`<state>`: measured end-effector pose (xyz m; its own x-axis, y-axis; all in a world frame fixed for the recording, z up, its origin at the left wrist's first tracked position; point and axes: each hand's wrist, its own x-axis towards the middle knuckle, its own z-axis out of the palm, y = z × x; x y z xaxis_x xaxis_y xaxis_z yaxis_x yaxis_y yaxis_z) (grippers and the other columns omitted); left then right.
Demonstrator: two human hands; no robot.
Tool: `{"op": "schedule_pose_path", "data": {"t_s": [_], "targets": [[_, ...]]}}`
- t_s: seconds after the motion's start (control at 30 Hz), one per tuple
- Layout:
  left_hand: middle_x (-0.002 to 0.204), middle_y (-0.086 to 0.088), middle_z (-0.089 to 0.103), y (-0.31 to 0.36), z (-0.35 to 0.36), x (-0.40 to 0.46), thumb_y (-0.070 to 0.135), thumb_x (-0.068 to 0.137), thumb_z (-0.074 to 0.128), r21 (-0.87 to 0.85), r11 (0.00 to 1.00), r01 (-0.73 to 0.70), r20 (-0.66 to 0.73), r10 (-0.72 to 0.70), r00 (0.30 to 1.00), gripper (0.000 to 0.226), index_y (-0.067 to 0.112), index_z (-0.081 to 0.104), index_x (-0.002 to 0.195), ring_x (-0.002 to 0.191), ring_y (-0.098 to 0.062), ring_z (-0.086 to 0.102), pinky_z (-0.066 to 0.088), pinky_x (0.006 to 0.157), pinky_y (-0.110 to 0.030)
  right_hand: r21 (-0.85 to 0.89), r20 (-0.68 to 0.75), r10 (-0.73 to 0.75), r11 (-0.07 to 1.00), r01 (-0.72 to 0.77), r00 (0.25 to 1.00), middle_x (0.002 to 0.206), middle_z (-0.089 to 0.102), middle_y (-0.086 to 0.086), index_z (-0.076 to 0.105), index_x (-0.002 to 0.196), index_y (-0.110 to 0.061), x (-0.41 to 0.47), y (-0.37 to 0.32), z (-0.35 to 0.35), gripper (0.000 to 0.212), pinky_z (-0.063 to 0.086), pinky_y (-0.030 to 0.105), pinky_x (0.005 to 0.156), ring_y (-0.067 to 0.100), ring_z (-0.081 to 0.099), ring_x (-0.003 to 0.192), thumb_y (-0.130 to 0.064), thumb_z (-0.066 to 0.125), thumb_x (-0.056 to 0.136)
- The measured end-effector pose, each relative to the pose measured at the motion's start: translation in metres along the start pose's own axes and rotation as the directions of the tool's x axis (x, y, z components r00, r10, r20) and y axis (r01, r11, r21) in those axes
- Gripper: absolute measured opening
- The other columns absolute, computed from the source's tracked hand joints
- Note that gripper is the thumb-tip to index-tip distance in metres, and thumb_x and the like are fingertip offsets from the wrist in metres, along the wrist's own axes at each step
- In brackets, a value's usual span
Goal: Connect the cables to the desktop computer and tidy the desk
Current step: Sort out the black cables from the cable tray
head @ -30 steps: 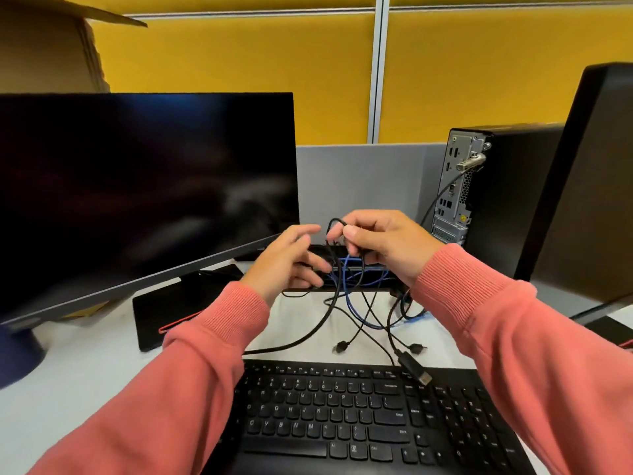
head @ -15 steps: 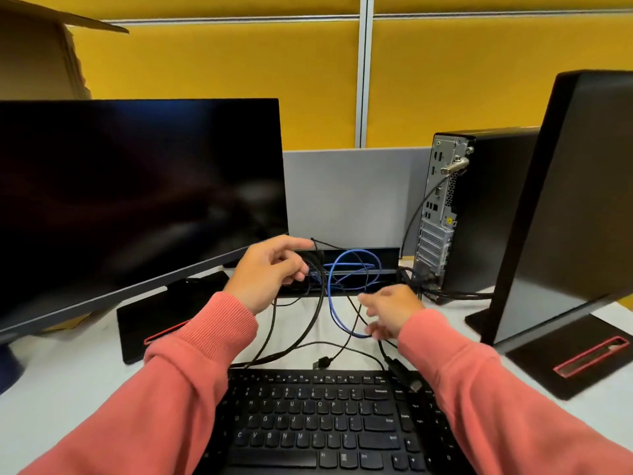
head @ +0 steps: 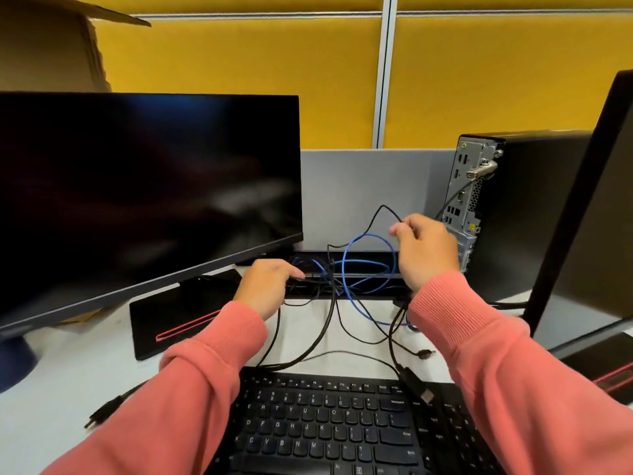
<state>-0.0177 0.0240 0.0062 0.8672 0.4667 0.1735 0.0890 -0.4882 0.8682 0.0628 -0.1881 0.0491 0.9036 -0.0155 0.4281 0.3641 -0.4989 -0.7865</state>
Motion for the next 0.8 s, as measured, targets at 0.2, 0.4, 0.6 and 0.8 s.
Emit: {"op": "schedule_pose_path", "data": {"t_s": [0.2, 0.4, 0.6, 0.8], "targets": [[0.092, 0.008, 0.071, -0.012, 0.009, -0.003, 0.012, 0.098, 0.06, 0.208, 0.976, -0.064, 0.063, 0.052, 0.997, 0.022, 0.02, 0.08, 0.095, 0.09, -0.016, 0.067, 0.059, 0.086, -0.037, -0.194, -0.122, -0.26, 0.953, 0.234, 0.958, 0.092, 0.073, 0.003, 0.075, 0.101, -0.022, 0.013, -0.038, -0.015, 0.02, 0.056, 0.037, 0.075, 0.026, 0.066, 0.081, -0.025, 0.055, 0.099], [0.077, 0.015, 0.061, -0.012, 0.002, -0.007, 0.013, 0.101, 0.057, 0.218, 0.965, -0.146, 0.161, 0.112, 0.981, 0.021, 0.02, 0.076, 0.094, 0.075, -0.002, 0.056, 0.052, 0.079, -0.03, -0.513, 0.105, -0.17, 0.835, 0.199, 0.98, 0.107, 0.071, 0.008, 0.074, 0.104, -0.023, 0.035, -0.054, -0.012, 0.02, 0.053, 0.04, 0.084, 0.034, 0.065, 0.095, -0.018, 0.057, 0.095], [0.082, -0.009, 0.065, -0.017, 0.002, -0.011, 0.009, 0.104, 0.045, -0.2, 0.978, -0.066, -0.039, 0.06, 0.997, 0.023, 0.015, 0.064, 0.092, 0.058, -0.014, 0.056, 0.05, 0.062, -0.03, -0.721, 0.308, 0.147, 0.681, 0.129, 0.94, 0.096, 0.06, 0.012, 0.065, 0.114, -0.008, 0.026, -0.014, 0.012, 0.024, 0.052, 0.042, 0.086, 0.034, 0.059, 0.087, -0.01, 0.056, 0.092], [0.093, -0.007, 0.077, -0.018, 0.006, -0.02, 0.009, 0.107, 0.042, -0.306, 0.948, -0.089, 0.024, 0.101, 0.995, 0.021, 0.009, 0.061, 0.098, 0.072, -0.021, 0.073, 0.057, 0.073, -0.037, -0.668, 0.348, 0.054, 0.715, 0.207, 0.936, 0.115, 0.063, 0.008, 0.067, 0.113, -0.018, 0.017, 0.008, 0.033, 0.023, 0.046, 0.045, 0.095, 0.033, 0.057, 0.113, -0.021, 0.055, 0.093]]}}
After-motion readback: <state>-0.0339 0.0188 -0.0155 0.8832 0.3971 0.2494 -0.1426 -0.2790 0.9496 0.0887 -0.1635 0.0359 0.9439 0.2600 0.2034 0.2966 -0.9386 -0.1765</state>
